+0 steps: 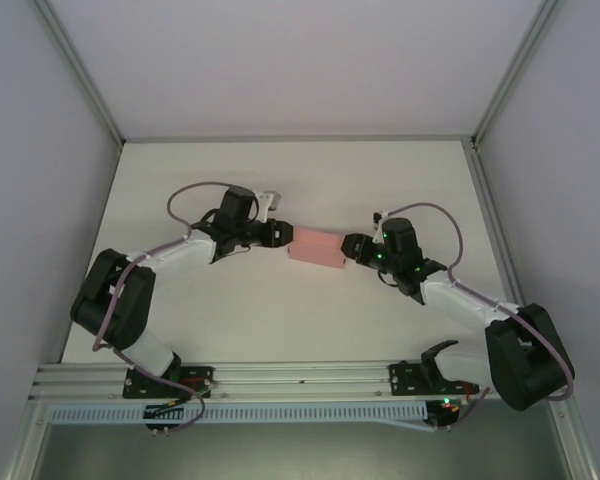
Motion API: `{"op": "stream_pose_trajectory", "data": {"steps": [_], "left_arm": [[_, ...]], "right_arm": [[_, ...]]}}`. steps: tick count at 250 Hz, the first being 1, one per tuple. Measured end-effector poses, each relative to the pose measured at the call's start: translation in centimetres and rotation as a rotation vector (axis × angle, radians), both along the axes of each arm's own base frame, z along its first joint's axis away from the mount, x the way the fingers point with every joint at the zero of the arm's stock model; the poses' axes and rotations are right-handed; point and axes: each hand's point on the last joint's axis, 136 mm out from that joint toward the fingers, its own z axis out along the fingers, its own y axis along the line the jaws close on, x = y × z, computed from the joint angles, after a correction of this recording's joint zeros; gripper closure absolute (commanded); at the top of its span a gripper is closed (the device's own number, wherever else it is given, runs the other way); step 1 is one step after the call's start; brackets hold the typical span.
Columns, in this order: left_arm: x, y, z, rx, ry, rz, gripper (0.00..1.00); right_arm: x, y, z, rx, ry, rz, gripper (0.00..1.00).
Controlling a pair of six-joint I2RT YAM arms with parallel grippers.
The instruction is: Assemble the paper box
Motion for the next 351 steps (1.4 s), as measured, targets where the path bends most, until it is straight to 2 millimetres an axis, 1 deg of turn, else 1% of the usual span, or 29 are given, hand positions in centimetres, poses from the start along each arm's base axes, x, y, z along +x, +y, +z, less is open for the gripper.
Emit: {"op": "stream_pose_trajectory", "data": {"steps": [5,11,25,30,37,41,43,69,94,125,145,163,172,184,199,213,238,256,277,297,302,315,330,342,351], "left_arm": [[0.2,0.0,0.3,0.004,-0.009,-0.002,0.51],[0.4,-0.1,0.6,0.006,-0.017,-0.002,0.48],[0.8,-0.2,1.5,0.008,-0.031,-0.001,0.36],[1.0,-0.3,1.8,0.012,-0.044,-0.006,0.29],[1.2,-0.4,2.3,0.014,-0.058,-0.007,0.17],[1.3,-0.4,2.6,0.012,-0.059,-0.004,0.03],[1.4,-0.4,2.7,0.012,-0.062,-0.003,0.01],[2.3,-0.3,4.6,0.026,-0.102,0.014,0.00],[3.0,0.9,6.3,0.074,-0.150,0.073,0.00],[3.2,4.0,9.0,0.136,-0.215,0.190,0.00],[3.3,7.0,10.8,0.181,-0.256,0.290,0.00],[3.2,9.8,12.1,0.232,-0.288,0.386,0.00],[3.0,11.2,12.5,0.256,-0.299,0.432,0.00],[2.6,12.9,12.5,0.291,-0.303,0.485,0.00],[1.9,14.8,11.8,0.335,-0.294,0.535,0.00],[1.2,16.4,10.5,0.380,-0.268,0.570,0.00],[0.1,18.2,8.0,0.448,-0.214,0.605,0.00],[-0.4,18.9,6.7,0.486,-0.183,0.612,0.00],[-0.7,19.2,6.3,0.504,-0.170,0.613,0.00],[-0.7,19.2,6.2,0.505,-0.170,0.614,0.00],[-0.7,19.2,6.2,0.506,-0.170,0.613,0.00],[-0.7,19.3,6.2,0.507,-0.170,0.614,0.00],[-0.7,19.3,6.2,0.508,-0.170,0.616,0.00],[-0.7,19.3,6.2,0.508,-0.170,0.616,0.00],[-0.7,19.3,6.2,0.509,-0.171,0.617,0.00]], "right_arm": [[0.1,-0.1,0.1,-0.003,0.005,-0.006,0.41],[0.2,-0.1,0.4,-0.011,0.001,-0.006,0.38],[0.6,0.0,1.2,-0.027,-0.010,0.001,0.30],[0.8,0.1,1.6,-0.026,-0.010,-0.002,0.24],[1.2,0.2,2.3,-0.030,-0.023,0.000,0.08],[1.3,0.3,2.6,-0.033,-0.031,0.005,0.01],[1.4,0.3,2.8,-0.035,-0.036,0.007,0.00],[2.4,0.7,5.3,-0.049,-0.100,0.028,0.00],[2.6,1.5,7.3,-0.094,-0.186,0.120,0.00],[2.1,3.4,9.2,-0.212,-0.298,0.324,0.00],[1.6,4.8,9.6,-0.303,-0.348,0.442,0.00],[1.0,6.4,9.1,-0.393,-0.380,0.556,0.00],[0.6,7.1,8.3,-0.445,-0.385,0.617,0.00],[0.1,7.9,7.0,-0.513,-0.383,0.694,0.00],[-0.3,8.5,5.0,-0.599,-0.367,0.777,0.00],[-0.5,8.9,3.2,-0.669,-0.342,0.848,0.00],[-0.1,8.8,0.5,-0.776,-0.288,0.938,0.00],[0.4,8.6,-1.0,-0.849,-0.265,0.977,0.00],[0.8,8.1,-2.2,-0.917,-0.250,1.011,0.00],[1.1,7.9,-2.8,-0.964,-0.245,1.038,0.07],[1.2,7.9,-3.0,-0.974,-0.245,1.043,0.10],[1.6,7.8,-3.2,-1.004,-0.251,1.057,0.23],[2.0,7.7,-3.5,-1.034,-0.250,1.061,0.33],[2.3,7.6,-3.6,-1.055,-0.249,1.067,0.38],[2.5,7.6,-3.8,-1.068,-0.246,1.070,0.44]]}}
